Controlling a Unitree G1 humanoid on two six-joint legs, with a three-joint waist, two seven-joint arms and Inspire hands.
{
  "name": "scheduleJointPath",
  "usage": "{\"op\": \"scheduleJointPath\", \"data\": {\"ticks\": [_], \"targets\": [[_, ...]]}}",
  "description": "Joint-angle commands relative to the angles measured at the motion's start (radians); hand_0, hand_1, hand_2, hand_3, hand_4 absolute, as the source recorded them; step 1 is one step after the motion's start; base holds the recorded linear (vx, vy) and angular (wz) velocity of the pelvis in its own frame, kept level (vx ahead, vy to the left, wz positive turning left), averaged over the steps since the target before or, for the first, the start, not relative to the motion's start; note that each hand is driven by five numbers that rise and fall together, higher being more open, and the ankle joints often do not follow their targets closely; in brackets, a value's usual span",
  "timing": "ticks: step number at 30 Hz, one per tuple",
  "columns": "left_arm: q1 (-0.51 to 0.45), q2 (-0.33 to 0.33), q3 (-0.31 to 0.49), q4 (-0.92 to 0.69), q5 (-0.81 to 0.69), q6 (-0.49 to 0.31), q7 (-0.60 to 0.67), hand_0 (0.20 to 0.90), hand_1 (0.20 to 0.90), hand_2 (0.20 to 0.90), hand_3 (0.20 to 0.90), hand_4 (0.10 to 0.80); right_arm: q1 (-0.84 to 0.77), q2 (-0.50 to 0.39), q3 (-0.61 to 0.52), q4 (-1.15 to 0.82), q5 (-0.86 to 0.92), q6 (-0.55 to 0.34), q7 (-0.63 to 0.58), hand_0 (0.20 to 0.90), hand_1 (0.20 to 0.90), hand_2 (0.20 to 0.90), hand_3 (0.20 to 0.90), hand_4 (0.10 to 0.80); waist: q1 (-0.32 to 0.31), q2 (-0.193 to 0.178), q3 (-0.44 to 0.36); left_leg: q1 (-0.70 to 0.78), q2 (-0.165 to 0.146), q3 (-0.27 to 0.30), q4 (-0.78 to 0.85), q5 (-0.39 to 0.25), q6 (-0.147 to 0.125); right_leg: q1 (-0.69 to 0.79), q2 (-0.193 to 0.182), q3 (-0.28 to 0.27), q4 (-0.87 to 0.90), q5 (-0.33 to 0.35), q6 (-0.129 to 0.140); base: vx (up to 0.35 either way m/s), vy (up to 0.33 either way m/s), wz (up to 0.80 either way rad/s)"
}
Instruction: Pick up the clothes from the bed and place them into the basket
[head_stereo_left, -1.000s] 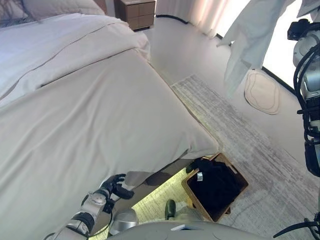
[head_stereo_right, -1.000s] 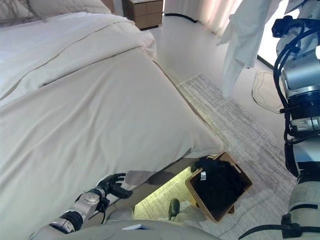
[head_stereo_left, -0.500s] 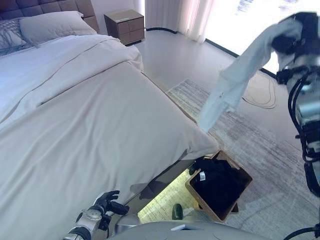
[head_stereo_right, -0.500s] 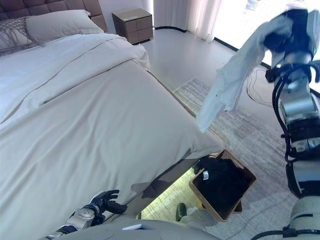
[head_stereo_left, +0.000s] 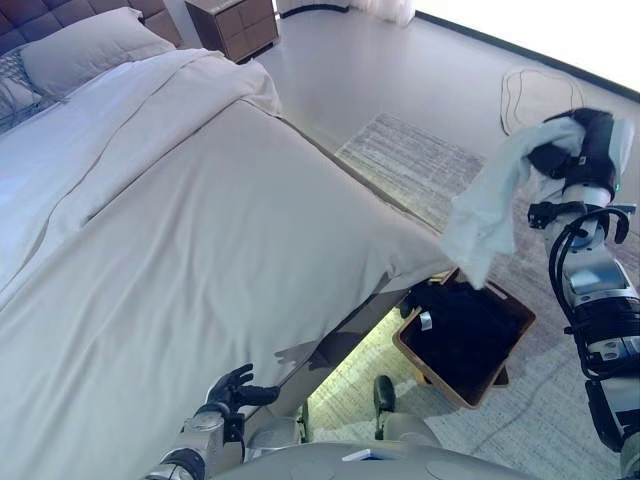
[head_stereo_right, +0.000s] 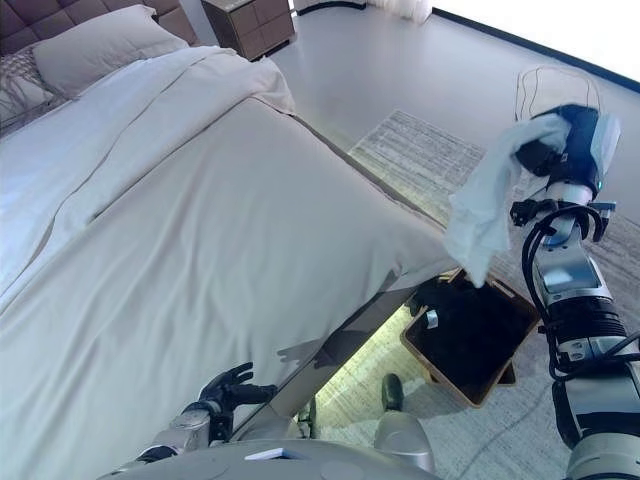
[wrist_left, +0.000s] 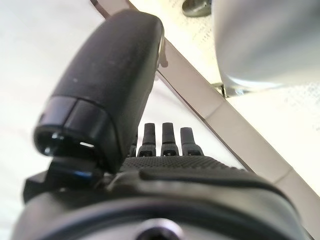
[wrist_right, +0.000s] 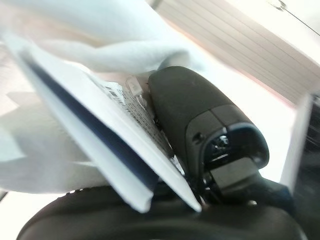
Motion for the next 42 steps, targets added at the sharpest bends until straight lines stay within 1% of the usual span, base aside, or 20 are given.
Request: {"op": "scheduleJointPath", "data": {"ticks": [1,3,7,12,16,18,19,24,27,31,34,37,38,42], "targets": [[-0.041,0.071,-0.041,0.039,-0.001,-0.034,-0.005,0.900,0.900,0.900,0.900,0.800,-0.162,-0.063,-0.124,-0.141,-0.061,-0.163,-0.108,0.300,0.300,0.300,0.200,0.100,-0.006,-0.103,-0.044,-0.036,-0.005,-0.073,0.074,-0.063,-0.028,0.061,0.003,-0.042,0.052,-0.096,-0.015,0.021,0.004,-0.05],[-0.040,0.077,-0.037,0.057,0.005,-0.033,-0.011,0.900,0.900,0.900,0.900,0.800,-0.156,-0.087,-0.127,-0.133,-0.049,-0.157,-0.093,0.300,0.300,0.300,0.200,0.100,-0.012,-0.108,-0.051,-0.035,-0.003,-0.066,0.078,-0.066,-0.029,0.061,0.004,-0.038,0.052,-0.097,-0.014,0.017,0.010,-0.04],[-0.040,0.086,-0.030,0.077,0.008,-0.031,-0.013,0.900,0.900,0.900,0.900,0.800,-0.125,-0.119,-0.134,-0.109,-0.032,-0.112,-0.077,0.300,0.300,0.300,0.200,0.100,-0.022,-0.117,-0.059,-0.035,-0.002,-0.061,0.086,-0.072,-0.028,0.059,0.007,-0.028,0.054,-0.100,-0.012,0.010,0.003,-0.02],[-0.039,0.086,-0.031,0.085,0.004,-0.040,-0.011,0.900,0.900,0.900,0.900,0.800,-0.083,-0.116,-0.158,-0.084,-0.017,-0.121,-0.101,0.300,0.300,0.300,0.200,0.100,-0.030,-0.119,-0.059,-0.030,-0.001,-0.054,0.087,-0.076,-0.024,0.058,0.010,-0.017,0.055,-0.098,-0.012,0.007,0.010,-0.09],[-0.048,0.086,-0.030,0.077,0.007,-0.038,-0.013,0.900,0.900,0.900,0.900,0.800,-0.036,-0.093,-0.196,-0.091,-0.040,-0.130,-0.121,0.300,0.300,0.300,0.200,0.100,-0.045,-0.113,-0.050,-0.024,-0.003,-0.046,0.077,-0.078,-0.019,0.052,0.008,-0.005,0.054,-0.092,-0.008,-0.019,0.027,-0.04],[-0.049,0.087,-0.031,0.071,0.005,-0.037,-0.012,0.900,0.900,0.900,0.900,0.800,-0.021,-0.084,-0.200,-0.099,-0.040,-0.137,-0.124,0.300,0.300,0.300,0.200,0.100,-0.049,-0.110,-0.046,-0.023,-0.004,-0.043,0.073,-0.077,-0.018,0.050,0.007,-0.003,0.053,-0.091,-0.006,-0.018,0.019,-0.02],[-0.053,0.086,-0.034,0.073,0.000,-0.040,-0.010,0.900,0.900,0.900,0.900,0.800,-0.011,-0.073,-0.201,-0.105,-0.036,-0.157,-0.125,0.300,0.300,0.300,0.200,0.100,-0.054,-0.108,-0.043,-0.021,-0.005,-0.039,0.066,-0.075,-0.017,0.048,0.006,0.000,0.052,-0.088,-0.005,-0.033,0.038,-0.03],[-0.060,0.084,-0.031,0.074,0.002,-0.042,-0.011,0.900,0.900,0.900,0.900,0.800,0.018,-0.043,-0.205,-0.124,-0.067,-0.175,-0.127,0.300,0.300,0.300,0.200,0.100,-0.065,-0.099,-0.034,-0.020,-0.010,-0.033,0.059,-0.075,-0.015,0.039,0.002,0.006,0.055,-0.087,-0.003,-0.027,0.033,-0.04],[-0.061,0.084,-0.027,0.075,0.007,-0.039,-0.011,0.900,0.900,0.900,0.900,0.800,0.043,-0.028,-0.201,-0.124,-0.077,-0.162,-0.098,0.300,0.300,0.300,0.200,0.100,-0.071,-0.095,-0.030,-0.019,-0.014,-0.030,0.058,-0.078,-0.013,0.035,0.000,0.010,0.058,-0.088,-0.002,-0.002,0.013,-0.04],[-0.066,0.091,-0.022,0.065,0.003,-0.035,-0.016,0.900,0.900,0.900,0.900,0.800,0.087,0.003,-0.175,-0.073,-0.066,-0.094,-0.014,0.300,0.300,0.300,0.200,0.100,-0.077,-0.089,-0.016,-0.031,-0.019,-0.028,0.067,-0.080,-0.013,0.021,-0.006,0.011,0.068,-0.089,0.000,-0.007,-0.001,-0.02],[-0.073,0.094,-0.027,0.050,-0.003,-0.045,-0.011,0.900,0.900,0.900,0.900,0.800,0.121,0.043,-0.142,-0.033,-0.062,-0.075,0.003,0.300,0.300,0.300,0.200,0.100,-0.080,-0.085,0.009,-0.046,-0.021,-0.028,0.068,-0.077,-0.008,0.000,-0.008,0.012,0.079,-0.087,-0.001,-0.043,-0.020,-0.02],[-0.092,0.100,-0.036,0.039,-0.016,-0.058,-0.009,0.900,0.900,0.900,0.900,0.800,0.129,0.078,-0.118,0.028,-0.059,-0.061,-0.014,0.300,0.300,0.300,0.200,0.100,-0.082,-0.074,0.046,-0.073,-0.025,-0.032,0.074,-0.072,-0.005,-0.034,-0.011,0.011,0.097,-0.085,-0.004,-0.092,-0.037,-0.02],[-0.094,0.099,-0.039,0.037,-0.020,-0.061,-0.008,0.900,0.900,0.900,0.900,0.800,0.129,0.083,-0.114,0.041,-0.064,-0.070,-0.023,0.300,0.300,0.300,0.200,0.100,-0.082,-0.072,0.051,-0.077,-0.025,-0.033,0.075,-0.071,-0.005,-0.039,-0.012,0.010,0.100,-0.086,-0.004,-0.129,-0.029,-0.06],[-0.130,0.099,-0.065,0.016,-0.044,-0.083,-0.002,0.900,0.900,0.900,0.900,0.800,0.118,0.121,-0.074,0.151,-0.079,-0.067,-0.080,0.300,0.300,0.300,0.200,0.100,-0.084,-0.041,0.118,-0.126,-0.034,-0.049,0.066,-0.050,-0.003,-0.098,-0.017,0.010,0.129,-0.082,-0.007,-0.103,-0.023,-0.06]]}}
